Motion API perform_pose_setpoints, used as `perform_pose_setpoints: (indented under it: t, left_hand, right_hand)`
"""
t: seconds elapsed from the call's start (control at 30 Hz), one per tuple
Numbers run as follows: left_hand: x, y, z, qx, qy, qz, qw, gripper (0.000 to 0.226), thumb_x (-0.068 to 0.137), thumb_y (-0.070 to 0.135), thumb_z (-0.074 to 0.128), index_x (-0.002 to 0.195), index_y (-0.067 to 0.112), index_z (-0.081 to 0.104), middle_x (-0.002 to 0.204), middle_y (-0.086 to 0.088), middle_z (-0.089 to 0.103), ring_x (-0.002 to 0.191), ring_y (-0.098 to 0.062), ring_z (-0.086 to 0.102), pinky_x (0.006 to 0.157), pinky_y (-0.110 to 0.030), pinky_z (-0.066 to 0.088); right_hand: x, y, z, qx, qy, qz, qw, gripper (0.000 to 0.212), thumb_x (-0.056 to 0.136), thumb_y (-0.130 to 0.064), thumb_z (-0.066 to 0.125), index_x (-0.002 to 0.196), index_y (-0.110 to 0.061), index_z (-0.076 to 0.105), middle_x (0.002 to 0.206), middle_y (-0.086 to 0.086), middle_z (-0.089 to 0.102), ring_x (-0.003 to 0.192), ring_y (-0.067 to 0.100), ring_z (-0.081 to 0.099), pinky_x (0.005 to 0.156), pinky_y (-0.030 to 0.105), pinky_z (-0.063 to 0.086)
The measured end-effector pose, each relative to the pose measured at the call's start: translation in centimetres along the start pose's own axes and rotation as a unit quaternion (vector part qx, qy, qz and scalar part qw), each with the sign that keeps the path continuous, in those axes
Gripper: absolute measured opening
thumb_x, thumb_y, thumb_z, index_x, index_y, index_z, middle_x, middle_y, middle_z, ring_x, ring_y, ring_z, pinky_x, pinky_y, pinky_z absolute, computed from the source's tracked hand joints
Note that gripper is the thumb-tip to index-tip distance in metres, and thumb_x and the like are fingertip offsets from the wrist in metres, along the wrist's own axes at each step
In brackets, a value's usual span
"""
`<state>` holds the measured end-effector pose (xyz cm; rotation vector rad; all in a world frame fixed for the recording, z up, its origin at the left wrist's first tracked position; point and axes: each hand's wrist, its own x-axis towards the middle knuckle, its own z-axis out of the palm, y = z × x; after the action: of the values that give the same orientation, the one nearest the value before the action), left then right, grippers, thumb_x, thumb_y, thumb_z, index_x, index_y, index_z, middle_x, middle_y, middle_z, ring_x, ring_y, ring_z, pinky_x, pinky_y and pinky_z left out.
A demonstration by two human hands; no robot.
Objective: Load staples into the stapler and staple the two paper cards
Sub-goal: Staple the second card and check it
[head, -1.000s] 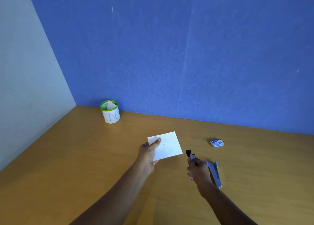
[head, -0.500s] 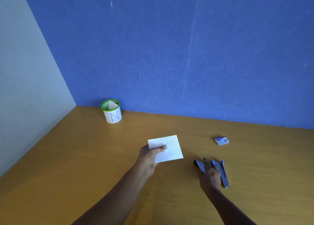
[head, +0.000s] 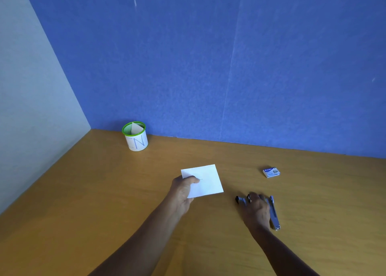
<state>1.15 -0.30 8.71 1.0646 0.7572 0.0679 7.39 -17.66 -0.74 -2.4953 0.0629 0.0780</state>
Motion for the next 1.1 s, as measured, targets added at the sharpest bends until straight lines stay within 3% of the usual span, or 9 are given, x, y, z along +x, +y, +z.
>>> perform_pose_setpoints:
  t: [0.1, 0.17, 0.3, 0.43, 0.53, 0.63, 0.73, 0.9, 1.1]
  left_hand:
    - [-0.3, 0.2, 0.6, 0.009, -0.008, 0.018, 1.000, 0.017, 0.085, -0.005, 0.053, 0.098, 0.004, 0.058, 0.081, -0.004, 0.061, 0.073, -0.017, 0.055, 0.060, -0.025, 0.043]
    - [-0.5, 0.4, 1.2, 0.016, -0.007, 0.031, 0.999, 0.013, 0.084, -0.005, 0.057, 0.092, 0.005, 0.060, 0.081, -0.004, 0.062, 0.072, -0.016, 0.056, 0.060, -0.025, 0.043]
    - [-1.2, 1.2, 2.8, 0.015, -0.001, 0.084, 0.996, 0.018, 0.081, -0.005, 0.063, 0.096, 0.004, 0.062, 0.086, -0.007, 0.065, 0.078, -0.021, 0.059, 0.062, -0.025, 0.046]
    - [-3.0, 2.6, 4.7, 0.001, -0.021, 0.159, 0.987, 0.014, 0.080, -0.003, 0.065, 0.091, 0.007, 0.066, 0.086, -0.005, 0.069, 0.079, -0.018, 0.062, 0.068, -0.025, 0.049]
    - [-4.7, 3.9, 6.1, -0.004, -0.057, 0.224, 0.973, 0.011, 0.084, 0.002, 0.062, 0.088, 0.007, 0.070, 0.085, -0.005, 0.072, 0.077, -0.016, 0.065, 0.070, -0.025, 0.051]
    - [-6.3, 5.0, 7.3, 0.008, -0.085, 0.299, 0.950, 0.014, 0.088, 0.004, 0.058, 0.085, 0.010, 0.071, 0.082, -0.001, 0.073, 0.077, -0.011, 0.066, 0.069, -0.019, 0.051]
    - [-7.8, 5.9, 8.2, 0.016, -0.092, 0.355, 0.930, 0.016, 0.089, 0.005, 0.058, 0.085, 0.012, 0.071, 0.085, 0.000, 0.074, 0.080, -0.008, 0.066, 0.072, -0.018, 0.051]
    - [-9.4, 6.9, 8.8, 0.002, -0.092, 0.378, 0.921, 0.018, 0.090, 0.005, 0.056, 0.083, 0.013, 0.072, 0.079, 0.002, 0.073, 0.074, -0.006, 0.065, 0.066, -0.016, 0.051]
    - [-10.7, 7.7, 8.6, -0.004, -0.095, 0.400, 0.912, 0.018, 0.090, 0.005, 0.056, 0.090, 0.012, 0.072, 0.086, 0.000, 0.075, 0.080, -0.008, 0.067, 0.069, -0.018, 0.053]
  right_hand:
    - [-0.6, -3.3, -1.8, 0.127, 0.008, -0.040, 0.991, 0.040, 0.090, -0.022, 0.057, 0.125, -0.002, 0.053, 0.122, 0.013, 0.056, 0.103, 0.022, 0.055, 0.085, 0.027, 0.042]
    - [-1.4, -5.7, -3.2, 0.209, 0.000, -0.082, 0.974, 0.036, 0.091, -0.024, 0.055, 0.123, -0.007, 0.055, 0.111, 0.005, 0.061, 0.091, 0.013, 0.055, 0.077, 0.021, 0.040]
    - [-2.4, -9.2, -5.6, 0.327, -0.038, -0.122, 0.936, 0.028, 0.093, -0.025, 0.052, 0.120, -0.017, 0.054, 0.102, 0.000, 0.064, 0.088, 0.013, 0.059, 0.079, 0.033, 0.052]
    - [-2.5, -10.9, -8.7, 0.391, -0.014, -0.116, 0.913, 0.027, 0.091, -0.016, 0.056, 0.118, -0.017, 0.052, 0.102, 0.004, 0.063, 0.091, 0.019, 0.061, 0.082, 0.041, 0.054]
    - [-2.7, -11.8, -10.9, 0.408, 0.028, -0.143, 0.901, 0.029, 0.085, -0.018, 0.064, 0.113, -0.017, 0.054, 0.097, -0.002, 0.065, 0.089, 0.016, 0.064, 0.075, 0.030, 0.055]
    - [-3.0, -12.6, -12.9, 0.433, 0.061, -0.158, 0.885, 0.035, 0.078, -0.020, 0.072, 0.109, -0.021, 0.055, 0.092, -0.012, 0.065, 0.079, -0.001, 0.063, 0.062, 0.011, 0.050]
    - [-3.3, -13.2, -14.4, 0.454, 0.085, -0.170, 0.870, 0.037, 0.074, -0.021, 0.076, 0.105, -0.023, 0.056, 0.094, -0.011, 0.066, 0.082, 0.004, 0.064, 0.067, 0.017, 0.053]
    - [-3.8, -13.7, -16.3, 0.487, 0.090, -0.210, 0.843, 0.023, 0.082, -0.017, 0.068, 0.091, -0.034, 0.057, 0.090, -0.009, 0.068, 0.081, 0.010, 0.067, 0.069, 0.028, 0.055]
    - [-4.5, -14.4, -17.0, 0.526, 0.070, -0.226, 0.817, 0.023, 0.082, -0.014, 0.068, 0.095, -0.031, 0.058, 0.094, -0.005, 0.070, 0.085, 0.014, 0.068, 0.072, 0.035, 0.055]
